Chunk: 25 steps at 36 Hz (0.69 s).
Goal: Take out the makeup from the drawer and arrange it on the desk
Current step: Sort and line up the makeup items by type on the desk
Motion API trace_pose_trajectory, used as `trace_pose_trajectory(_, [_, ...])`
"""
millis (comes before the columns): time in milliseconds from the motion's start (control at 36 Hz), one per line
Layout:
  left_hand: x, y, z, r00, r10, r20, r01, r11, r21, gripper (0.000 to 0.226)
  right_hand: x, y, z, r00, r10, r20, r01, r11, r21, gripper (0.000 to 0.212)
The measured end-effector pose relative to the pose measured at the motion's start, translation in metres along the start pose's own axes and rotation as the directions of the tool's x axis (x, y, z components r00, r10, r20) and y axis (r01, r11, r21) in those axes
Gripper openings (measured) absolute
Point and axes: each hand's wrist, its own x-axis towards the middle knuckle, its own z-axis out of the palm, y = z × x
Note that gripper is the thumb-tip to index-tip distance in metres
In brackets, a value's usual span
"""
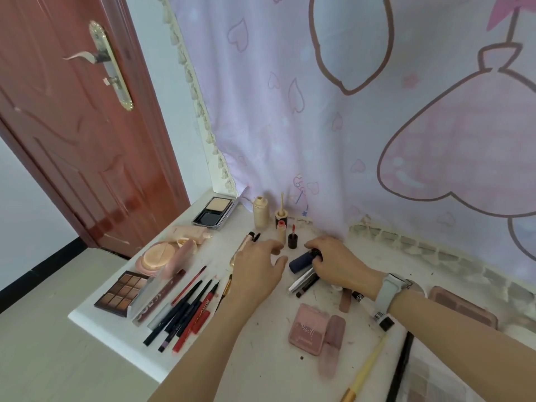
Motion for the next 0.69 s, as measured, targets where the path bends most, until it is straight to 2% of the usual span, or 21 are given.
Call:
trace_pose_trajectory(139, [-0.009, 0.007, 0.007, 0.992, 0.023, 0.128, -0.036, 0.995, 0.094, 0.038, -0.005, -0.002, -0.008, 0.993, -0.096, 0.063, 0.102, 0.991, -0.085, 0.035])
trace_pose_trajectory(278, [-0.011, 0.015, 0.002, 0.995, 0.018, 0.094, -0.021, 0.999, 0.034, 0.040, -0.008, -0.002, -0.015, 0.984, -0.168, 0.060, 0.170, 0.985, -0.037, 0.028])
trace_pose_trajectory(361, [-0.013, 0.017, -0.004, 0.995, 0.055, 0.088, -0.057, 0.998, 0.015, 0.041, -0.015, -0.002, -0.019, 0.988, -0.151, -0.023, 0.152, 0.984, 0.087, 0.029])
trace_pose_trajectory(417, [-0.016, 0.019, -0.008, 0.991, 0.100, 0.089, -0.099, 0.995, -0.015, 0.040, -0.022, -0.005, -0.022, 0.992, -0.111, -0.063, 0.123, 0.961, 0.247, 0.026])
trace_pose_trajectory(500, [-0.024, 0.024, -0.016, 0.982, 0.180, 0.064, -0.171, 0.978, -0.121, 0.033, -0.036, -0.013, -0.027, 0.994, -0.052, -0.099, 0.096, 0.855, 0.509, 0.015])
trace_pose_trajectory(556, [-0.032, 0.028, -0.021, 0.977, 0.213, 0.033, -0.205, 0.966, -0.154, 0.028, -0.045, -0.018, -0.031, 0.992, 0.004, -0.125, 0.075, 0.782, 0.619, 0.009])
trace_pose_trajectory(583, [-0.036, 0.029, -0.023, 0.975, 0.222, 0.014, -0.218, 0.965, -0.148, 0.027, -0.049, -0.021, -0.032, 0.993, 0.036, -0.112, 0.046, 0.755, 0.654, 0.007])
trace_pose_trajectory(694, [-0.050, 0.030, -0.026, 0.965, 0.258, -0.038, -0.259, 0.965, -0.039, 0.029, -0.062, -0.028, -0.038, 0.993, 0.090, 0.070, -0.112, 0.646, 0.755, 0.028])
